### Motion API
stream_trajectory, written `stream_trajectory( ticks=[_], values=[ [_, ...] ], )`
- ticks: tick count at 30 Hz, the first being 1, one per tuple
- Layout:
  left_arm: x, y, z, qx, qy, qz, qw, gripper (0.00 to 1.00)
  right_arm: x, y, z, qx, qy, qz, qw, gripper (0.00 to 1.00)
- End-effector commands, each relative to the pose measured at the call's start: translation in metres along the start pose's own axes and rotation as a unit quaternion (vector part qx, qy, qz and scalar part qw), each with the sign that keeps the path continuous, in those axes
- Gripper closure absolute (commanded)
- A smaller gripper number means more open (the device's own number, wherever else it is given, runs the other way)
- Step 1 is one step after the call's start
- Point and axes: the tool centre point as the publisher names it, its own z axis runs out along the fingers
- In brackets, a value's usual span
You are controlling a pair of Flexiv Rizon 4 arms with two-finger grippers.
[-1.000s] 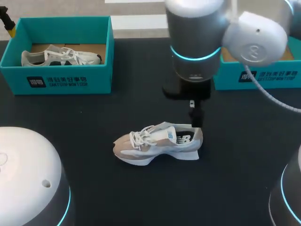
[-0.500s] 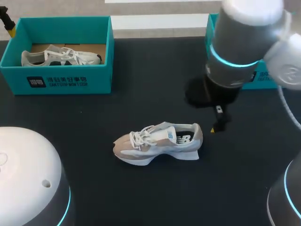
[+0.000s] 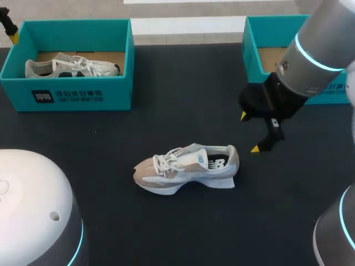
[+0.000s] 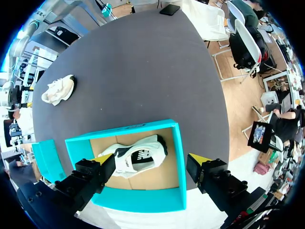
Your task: Take the shoe out of the shoebox, open the shoe tongue, remove and reinsert the insole, then place the shoe into the shoebox
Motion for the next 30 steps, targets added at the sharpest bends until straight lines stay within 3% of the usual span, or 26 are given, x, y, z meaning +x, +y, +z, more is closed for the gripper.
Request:
stream_trajectory(
  ticks=[1,5,11,15,30],
  values=[
    [0.0,-0.001,0.0,0.0,0.001,0.0,1.0,0.0,0.002,-0.004,0.002,-0.042,-0.002,-0.001,0.999,0.0],
    [0.0,-0.001,0.0,0.0,0.001,0.0,1.0,0.0,0.002,-0.011,0.008,-0.112,0.001,0.018,0.994,0.0],
    [0.0,-0.001,0.0,0.0,0.001,0.0,1.0,0.0,0.005,-0.025,0.011,-0.155,0.002,0.04,0.987,0.0],
    [0.0,-0.001,0.0,0.0,0.001,0.0,1.0,0.0,0.004,-0.031,0.011,-0.215,-0.012,0.064,0.974,0.0],
    [0.0,-0.001,0.0,0.0,0.001,0.0,1.0,0.0,0.007,-0.059,0.042,-0.292,-0.009,0.078,0.953,0.0]
  ],
)
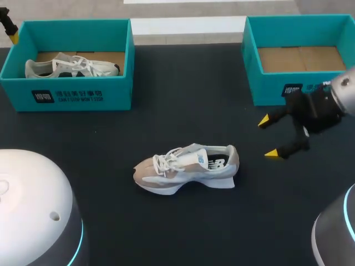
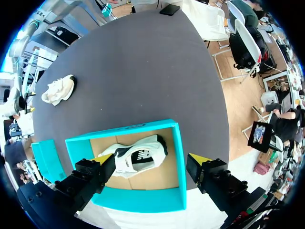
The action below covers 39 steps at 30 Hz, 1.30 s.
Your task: Take the shoe out of the shoebox, open the shoe tongue, remove and reinsert the insole, then place the shoe into the shoebox
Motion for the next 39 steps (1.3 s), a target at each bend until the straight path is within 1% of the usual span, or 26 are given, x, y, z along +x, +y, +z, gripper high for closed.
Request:
stream_trajectory(
  ticks=[1,2,3,4,20,21,22,24,25,26,30,34,39],
  values=[
    [0.0,-0.001,0.0,0.0,0.001,0.0,1.0,0.0,0.002,-0.012,0.008,-0.075,-0.001,-0.005,0.997,0.0],
    [0.0,-0.001,0.0,0.0,0.001,0.0,1.0,0.0,0.003,-0.013,0.01,-0.083,0.003,-0.005,0.997,0.0],
    [0.0,-0.001,0.0,0.0,0.001,0.0,1.0,0.0,0.005,-0.016,0.012,-0.081,0.005,-0.006,0.997,0.0],
    [0.0,-0.001,0.0,0.0,0.001,0.0,1.0,0.0,0.005,-0.019,0.013,-0.059,-0.002,-0.012,0.998,0.0],
    [0.0,-0.001,0.0,0.0,0.001,0.0,1.0,0.0,0.005,-0.019,0.013,-0.059,-0.002,-0.012,0.998,0.0],
    [0.0,-0.001,0.0,0.0,0.001,0.0,1.0,0.0,0.004,-0.021,0.02,-0.058,0.002,-0.013,0.998,0.0],
    [0.0,-0.001,0.0,0.0,0.001,0.0,1.0,0.0,0.003,-0.023,0.026,-0.073,-0.009,-0.006,0.997,0.0],
    [0.0,-0.001,0.0,0.0,0.001,0.0,1.0,0.0,0.001,-0.025,0.036,-0.078,-0.009,-0.001,0.997,0.0],
    [0.0,-0.001,0.0,0.0,0.001,0.0,1.0,0.0,0.0,-0.027,0.04,-0.078,-0.017,0.0,0.997,0.0],
    [0.0,-0.001,0.0,0.0,0.001,0.0,1.0,0.0,-0.001,-0.03,0.045,-0.089,-0.024,0.007,0.996,0.0],
    [0.0,-0.001,0.0,0.0,0.001,0.0,1.0,0.0,-0.001,-0.034,0.064,-0.087,-0.011,0.008,0.996,0.0],
    [0.0,-0.001,0.0,0.0,0.001,0.0,1.0,0.0,0.0,-0.031,0.077,-0.085,-0.005,0.013,0.996,0.0],
    [0.0,-0.001,0.0,0.0,0.001,0.0,1.0,0.0,0.002,-0.023,0.093,-0.092,-0.003,0.02,0.996,0.0]
  ],
)
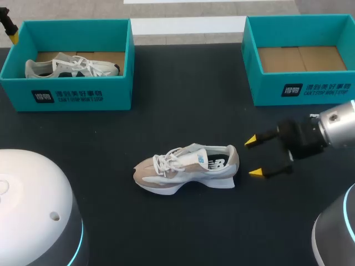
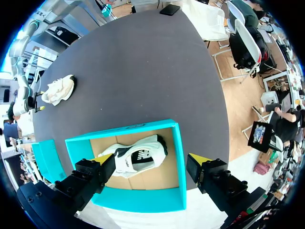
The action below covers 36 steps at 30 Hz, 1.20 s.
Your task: Take the shoe out of the shoebox, open the shoe tongue, remove and reinsert the insole, then place the shoe into the shoebox
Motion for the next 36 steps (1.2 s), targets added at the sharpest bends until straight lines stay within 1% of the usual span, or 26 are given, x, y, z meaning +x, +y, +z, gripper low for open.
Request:
stream_trajectory(
  ticks=[1,5,13,16,20,31,32,33,34,35,36],
  values=[
    [0.0,-0.001,0.0,0.0,0.001,0.0,1.0,0.0,-0.005,0.003,0.022,-0.002,-0.002,0.004,1.0,0.0],
    [0.0,-0.001,0.0,0.0,0.001,0.0,1.0,0.0,-0.002,0.008,0.036,-0.009,0.0,0.005,1.0,0.0],
    [0.0,-0.001,0.0,0.0,0.001,0.0,1.0,0.0,0.004,0.008,0.065,-0.018,0.012,0.005,1.0,0.0],
    [0.0,-0.001,0.0,0.0,0.001,0.0,1.0,0.0,0.004,0.009,0.077,-0.023,0.014,0.001,1.0,0.0],
    [0.0,-0.001,0.0,0.0,0.001,0.0,1.0,0.0,0.0,0.007,0.09,-0.027,0.011,0.0,1.0,0.0],
    [0.0,-0.001,0.0,0.0,0.001,0.0,1.0,0.0,-0.006,0.0,0.109,-0.03,0.011,0.01,0.999,0.0],
    [0.0,-0.001,0.0,0.0,0.001,0.0,1.0,0.0,-0.006,-0.002,0.111,-0.029,0.013,0.011,0.999,0.6],
    [0.0,-0.001,0.0,0.0,0.001,0.0,1.0,0.0,-0.006,-0.003,0.111,-0.027,0.014,0.011,0.999,0.83],
    [0.0,-0.001,0.0,0.0,0.001,0.0,1.0,0.0,-0.005,-0.001,0.112,-0.026,0.021,0.01,0.999,1.0],
    [0.0,-0.001,0.0,0.0,0.001,0.0,1.0,0.0,-0.004,-0.001,0.112,-0.01,0.011,0.008,1.0,1.0],
    [0.0,-0.001,0.0,0.0,0.001,0.0,1.0,0.0,-0.003,-0.001,0.11,-0.012,0.013,0.008,1.0,1.0]
  ],
)
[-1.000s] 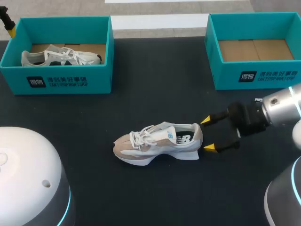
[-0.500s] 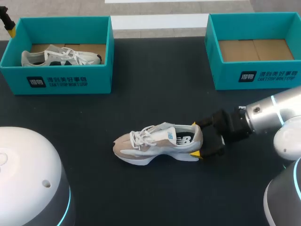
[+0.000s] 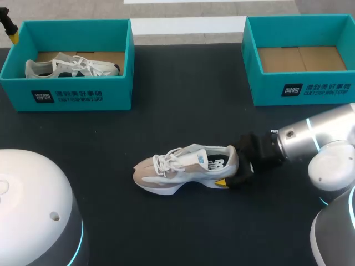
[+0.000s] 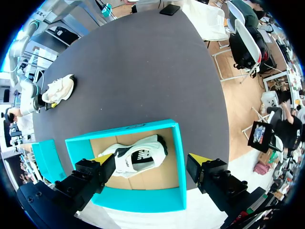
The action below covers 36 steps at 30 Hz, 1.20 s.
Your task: Take the shoe out of the shoebox, open the shoe tongue, remove and reinsert the insole, then place the shoe into the shoebox
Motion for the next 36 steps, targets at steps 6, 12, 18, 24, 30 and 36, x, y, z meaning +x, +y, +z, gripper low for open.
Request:
stream_trajectory(
  ticks=[6,12,18,24,30,36],
  values=[
    [0.0,-0.001,0.0,0.0,0.001,0.0,1.0,0.0,-0.002,-0.001,0.007,0.017,-0.001,0.0,1.0,1.0],
    [0.0,-0.001,0.0,0.0,0.001,0.0,1.0,0.0,-0.002,-0.001,0.007,0.017,-0.001,0.0,1.0,1.0],
    [0.0,-0.001,0.0,0.0,0.001,0.0,1.0,0.0,-0.002,-0.001,0.007,0.017,-0.001,0.0,1.0,1.0],
    [-0.032,-0.015,-0.003,0.009,0.039,-0.059,0.997,0.0,-0.002,-0.001,0.007,0.017,-0.001,0.0,1.0,1.0],
    [-0.075,-0.039,-0.01,-0.005,0.042,-0.243,0.969,0.0,-0.002,-0.001,0.007,0.017,-0.001,0.0,1.0,1.0],
    [-0.114,-0.069,-0.011,-0.004,0.014,-0.454,0.891,0.0,-0.002,-0.001,0.007,0.017,-0.001,0.0,1.0,1.0]
  ],
)
